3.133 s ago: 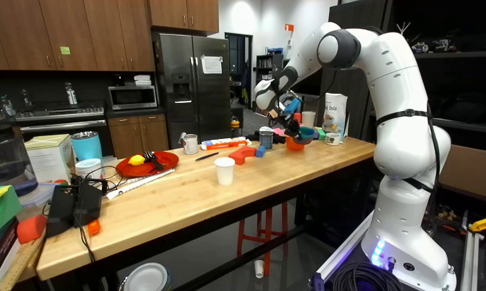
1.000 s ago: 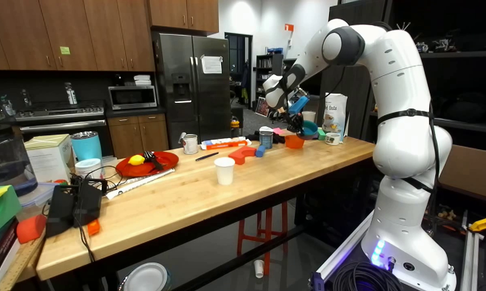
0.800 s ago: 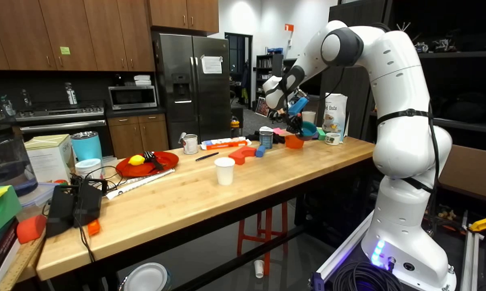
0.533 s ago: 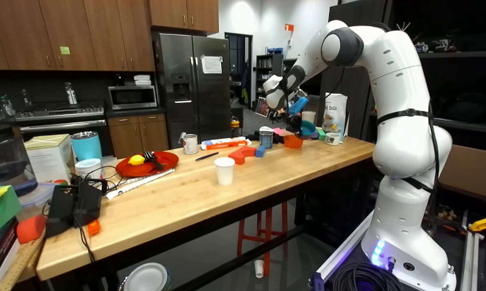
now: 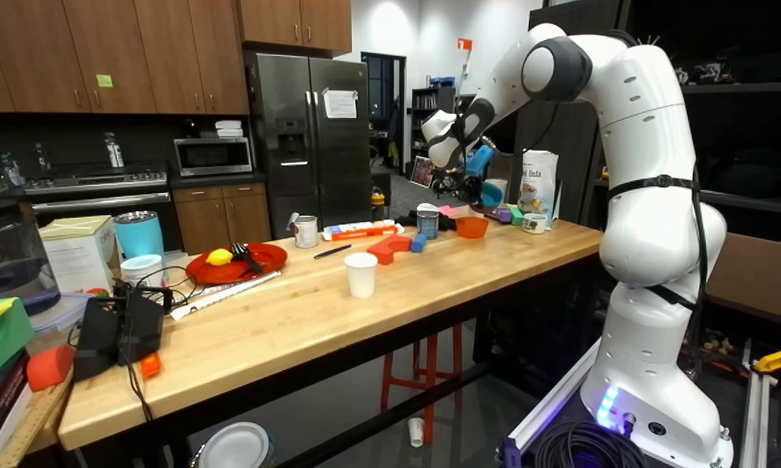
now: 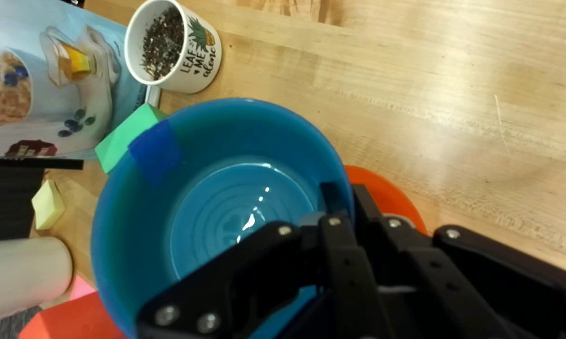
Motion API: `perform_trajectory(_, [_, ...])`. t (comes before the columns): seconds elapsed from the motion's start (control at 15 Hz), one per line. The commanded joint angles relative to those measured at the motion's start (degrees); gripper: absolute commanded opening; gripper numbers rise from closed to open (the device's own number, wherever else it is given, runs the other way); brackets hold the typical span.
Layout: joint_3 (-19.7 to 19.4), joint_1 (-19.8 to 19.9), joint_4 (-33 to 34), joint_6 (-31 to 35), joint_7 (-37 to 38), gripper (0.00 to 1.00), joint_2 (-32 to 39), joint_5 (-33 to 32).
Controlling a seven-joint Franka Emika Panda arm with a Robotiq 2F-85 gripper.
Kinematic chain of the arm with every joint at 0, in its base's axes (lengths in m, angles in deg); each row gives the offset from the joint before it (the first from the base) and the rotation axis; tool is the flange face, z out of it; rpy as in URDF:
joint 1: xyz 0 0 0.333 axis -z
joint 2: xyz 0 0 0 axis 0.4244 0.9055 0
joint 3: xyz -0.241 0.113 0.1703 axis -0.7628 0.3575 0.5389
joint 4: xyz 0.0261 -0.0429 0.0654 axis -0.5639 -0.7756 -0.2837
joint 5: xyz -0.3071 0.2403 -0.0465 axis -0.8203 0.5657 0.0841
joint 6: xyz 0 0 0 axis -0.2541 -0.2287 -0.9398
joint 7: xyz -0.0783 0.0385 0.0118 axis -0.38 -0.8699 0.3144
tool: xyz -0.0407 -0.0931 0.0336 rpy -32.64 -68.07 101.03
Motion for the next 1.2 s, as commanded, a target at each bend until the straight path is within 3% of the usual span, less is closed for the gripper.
perform_trajectory(0.0, [0.79,0.32,0.35,1.21,-4.07,0.02,-0.55,0.23])
perform_trajectory(0.27, [2.06,0.72,0.88,2.72,-8.03,0.02,1.34,3.04])
perform_trajectory(0.67, [2.42,0.06,1.75,-1.62,-7.85,0.02,3.91,7.23])
perform_trajectory(0.73, [2.37,-0.07,1.94,-2.56,-7.52,0.35,4.23,7.42])
perform_trajectory(0.8, [2.33,-0.09,2.02,-3.24,-7.34,0.35,4.35,7.62])
perform_trajectory(1.13, [2.36,-0.37,2.26,-6.23,-6.33,0.65,4.32,7.49])
